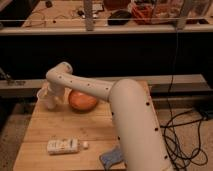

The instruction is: Pick up the ceramic cup

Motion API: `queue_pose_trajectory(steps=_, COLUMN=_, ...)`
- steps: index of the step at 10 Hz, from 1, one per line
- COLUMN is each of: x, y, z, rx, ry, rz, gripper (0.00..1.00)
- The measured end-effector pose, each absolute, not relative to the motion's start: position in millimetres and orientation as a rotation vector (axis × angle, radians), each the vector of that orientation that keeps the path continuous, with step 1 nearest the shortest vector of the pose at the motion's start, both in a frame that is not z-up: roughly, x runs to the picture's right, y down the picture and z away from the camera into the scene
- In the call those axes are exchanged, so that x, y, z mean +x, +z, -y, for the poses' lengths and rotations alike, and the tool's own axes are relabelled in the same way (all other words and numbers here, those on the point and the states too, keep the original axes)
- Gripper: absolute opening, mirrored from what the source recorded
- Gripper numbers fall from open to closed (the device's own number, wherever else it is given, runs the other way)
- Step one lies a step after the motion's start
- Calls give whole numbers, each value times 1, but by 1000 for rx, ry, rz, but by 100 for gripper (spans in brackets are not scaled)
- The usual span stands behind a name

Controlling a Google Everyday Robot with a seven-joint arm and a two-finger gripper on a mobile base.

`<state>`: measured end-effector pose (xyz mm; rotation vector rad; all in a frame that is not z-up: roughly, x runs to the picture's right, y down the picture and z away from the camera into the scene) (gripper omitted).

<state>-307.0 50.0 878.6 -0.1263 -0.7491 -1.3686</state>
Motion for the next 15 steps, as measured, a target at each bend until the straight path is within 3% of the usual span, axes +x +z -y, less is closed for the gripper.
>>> queue_pose_trajectory(steps=5, x=-314, y=882, z=-56, rx=-135, ry=-1386, rz=755, gripper=5)
queue_pose_trajectory(steps=6, x=-312, y=877, z=-53, rx=-133, ry=-1389, rz=754, gripper=0)
queue_pose_trajectory(steps=9, x=-300, y=851, z=-26, rx=-117, ry=-1394, rz=757, gripper=0)
queue_pose_trajectory(steps=15, x=-287, y=833, z=-5, rx=-105, ry=-1402, rz=759, gripper=0)
